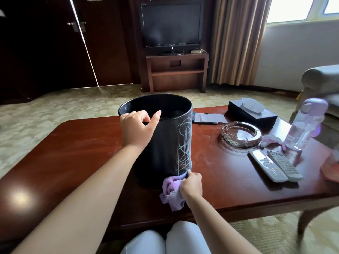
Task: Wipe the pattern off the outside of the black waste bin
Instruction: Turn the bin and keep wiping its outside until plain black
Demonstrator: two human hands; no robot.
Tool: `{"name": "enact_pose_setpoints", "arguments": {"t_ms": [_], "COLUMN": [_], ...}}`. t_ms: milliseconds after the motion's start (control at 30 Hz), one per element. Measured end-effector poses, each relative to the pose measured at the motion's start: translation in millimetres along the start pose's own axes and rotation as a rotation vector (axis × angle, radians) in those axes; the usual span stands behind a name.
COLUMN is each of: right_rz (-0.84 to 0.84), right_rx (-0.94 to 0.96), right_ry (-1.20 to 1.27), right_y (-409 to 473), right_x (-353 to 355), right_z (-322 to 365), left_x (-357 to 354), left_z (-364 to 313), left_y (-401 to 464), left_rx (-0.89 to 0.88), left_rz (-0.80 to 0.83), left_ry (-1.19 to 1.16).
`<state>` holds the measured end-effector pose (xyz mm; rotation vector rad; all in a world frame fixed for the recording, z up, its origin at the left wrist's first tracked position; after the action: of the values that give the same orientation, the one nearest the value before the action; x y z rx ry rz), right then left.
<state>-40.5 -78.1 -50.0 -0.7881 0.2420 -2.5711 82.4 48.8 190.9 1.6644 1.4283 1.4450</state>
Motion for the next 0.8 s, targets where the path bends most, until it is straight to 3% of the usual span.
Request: {"name": "enact_pose_setpoints", "arguments": {"t_ms": [233, 533, 800], "right_rz": [-0.005, 0.022, 0.006], "right_rx": [0.075, 0.057, 0.036], "right_ry": [-0.048, -0.045, -0.053], "right_y": [-34.4, -13.6, -24.6], "right_x": [-11.9, 2.0, -6.4], "right_z": [2.5, 3.3, -9.2], "left_x": [-11.8, -0.9, 0.3], "left_z": [-25.6, -9.5, -6.6], "left_y": [-8.4, -4.3, -5.3], "left_rx": [-0.081, -0.028, -0.056], "left_rz": [-0.033, -0.05, -0.068], "left_ry": [0.196, 0.082, 0.116]}}
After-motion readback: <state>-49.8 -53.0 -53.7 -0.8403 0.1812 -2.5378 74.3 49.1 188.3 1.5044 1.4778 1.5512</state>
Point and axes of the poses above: each hand's wrist, its own y-axis towards the middle knuckle, its own x-axis out of the back of the hand, z = x × y, the point moved 7 cm from there along y, towards the middle knuckle, and after that the axes turned 6 degrees about -x, right-handed, at the moved point
